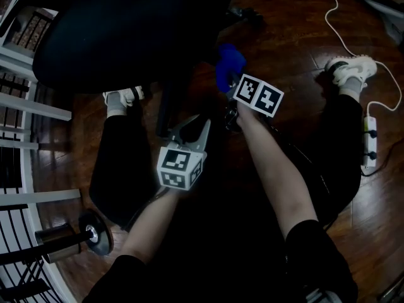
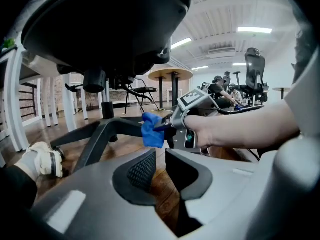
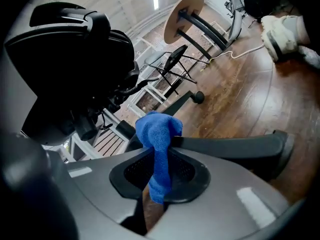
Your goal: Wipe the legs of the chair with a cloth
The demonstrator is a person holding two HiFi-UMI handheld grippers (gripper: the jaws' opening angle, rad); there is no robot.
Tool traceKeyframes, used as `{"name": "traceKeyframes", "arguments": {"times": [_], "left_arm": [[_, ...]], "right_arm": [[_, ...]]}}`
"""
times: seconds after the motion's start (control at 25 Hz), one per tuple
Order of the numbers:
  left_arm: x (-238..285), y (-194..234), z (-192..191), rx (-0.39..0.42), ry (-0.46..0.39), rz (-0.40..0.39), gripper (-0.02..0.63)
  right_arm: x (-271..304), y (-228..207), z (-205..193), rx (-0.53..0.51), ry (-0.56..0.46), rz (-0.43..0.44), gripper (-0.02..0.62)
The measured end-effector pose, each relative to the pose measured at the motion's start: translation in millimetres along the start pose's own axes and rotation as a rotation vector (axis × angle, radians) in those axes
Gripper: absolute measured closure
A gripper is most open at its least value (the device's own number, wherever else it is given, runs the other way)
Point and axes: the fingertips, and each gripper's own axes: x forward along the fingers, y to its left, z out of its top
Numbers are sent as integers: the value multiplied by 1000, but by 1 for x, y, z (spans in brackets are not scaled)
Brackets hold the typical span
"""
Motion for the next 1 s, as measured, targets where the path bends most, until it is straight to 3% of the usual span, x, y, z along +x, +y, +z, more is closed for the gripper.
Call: {"name": "traceKeyframes", "arguments": {"times": [0.64,0.84,1.0], "left_arm": [[12,-38,-19,-67,4,-87,544],[18,-41,-18,-53,9,-89,545],[31,-46,-11,-52,13,-99,545]], "right_arm": [[-85,-68,2,-48,-8,-90,518],[-100,-82,9,-244,116,-139,517],[-102,-56,43,-453,191,8,520]]}}
